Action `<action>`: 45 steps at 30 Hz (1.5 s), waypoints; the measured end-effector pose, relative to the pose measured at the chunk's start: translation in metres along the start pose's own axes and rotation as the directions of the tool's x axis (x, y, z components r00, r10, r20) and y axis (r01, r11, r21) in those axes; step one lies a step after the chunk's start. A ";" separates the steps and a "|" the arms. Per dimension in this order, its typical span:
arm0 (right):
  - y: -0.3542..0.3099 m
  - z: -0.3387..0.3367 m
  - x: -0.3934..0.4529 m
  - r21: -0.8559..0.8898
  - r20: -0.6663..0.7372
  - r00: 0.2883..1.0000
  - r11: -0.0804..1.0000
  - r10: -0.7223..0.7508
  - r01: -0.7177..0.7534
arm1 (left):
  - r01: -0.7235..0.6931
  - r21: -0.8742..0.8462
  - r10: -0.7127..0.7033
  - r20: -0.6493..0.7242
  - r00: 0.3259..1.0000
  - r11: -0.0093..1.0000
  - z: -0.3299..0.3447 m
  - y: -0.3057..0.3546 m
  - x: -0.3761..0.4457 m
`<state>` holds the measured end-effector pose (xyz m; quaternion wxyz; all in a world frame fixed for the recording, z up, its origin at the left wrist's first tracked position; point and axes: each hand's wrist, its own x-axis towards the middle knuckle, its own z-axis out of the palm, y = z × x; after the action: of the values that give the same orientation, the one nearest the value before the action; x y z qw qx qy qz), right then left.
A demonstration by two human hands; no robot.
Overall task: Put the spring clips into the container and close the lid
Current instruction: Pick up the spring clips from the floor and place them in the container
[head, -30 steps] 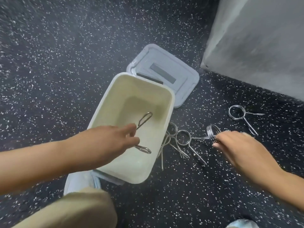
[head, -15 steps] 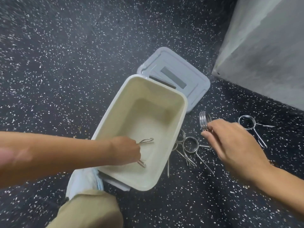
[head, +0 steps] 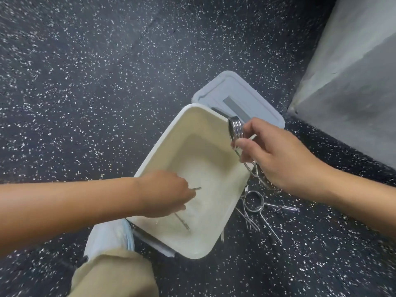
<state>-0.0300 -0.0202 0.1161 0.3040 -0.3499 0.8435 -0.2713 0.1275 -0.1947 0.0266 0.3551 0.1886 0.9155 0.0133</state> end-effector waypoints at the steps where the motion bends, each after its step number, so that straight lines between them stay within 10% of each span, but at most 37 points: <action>1: -0.004 0.003 0.009 -0.044 0.004 0.999 0.998 -0.033 0.033 | -0.003 -0.022 0.002 -0.043 0.999 1.000 -0.005 0.000 -0.006; 10: -0.030 0.077 0.063 -0.708 0.238 0.966 0.663 -0.101 0.244 | -0.020 -0.107 -0.005 -0.227 0.974 0.994 -0.020 -0.002 -0.048; 18: -0.001 0.138 0.082 -0.762 0.423 0.906 0.530 -0.028 0.372 | -0.063 -0.155 0.022 -0.255 0.967 0.986 -0.008 0.002 -0.057; 30: -0.001 0.114 0.077 -0.703 0.257 0.964 0.670 -0.072 0.238 | -0.121 -0.140 0.075 -0.293 0.953 0.983 -0.027 0.016 -0.044; 38: 0.002 0.022 0.016 -0.583 -0.031 0.937 0.768 -0.348 0.266 | -0.177 -0.070 0.141 -0.355 0.924 0.982 -0.051 0.035 -0.022; 45: 0.066 -0.026 -0.046 -0.508 -0.149 0.984 0.862 -0.102 0.012 | -0.316 -0.091 0.212 -0.565 0.798 0.945 -0.066 0.075 0.002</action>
<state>-0.0502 0.0609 0.1038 0.1204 -0.4175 0.8972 -0.0791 0.1084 -0.1170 0.0861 0.0887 0.2700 0.9379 0.1989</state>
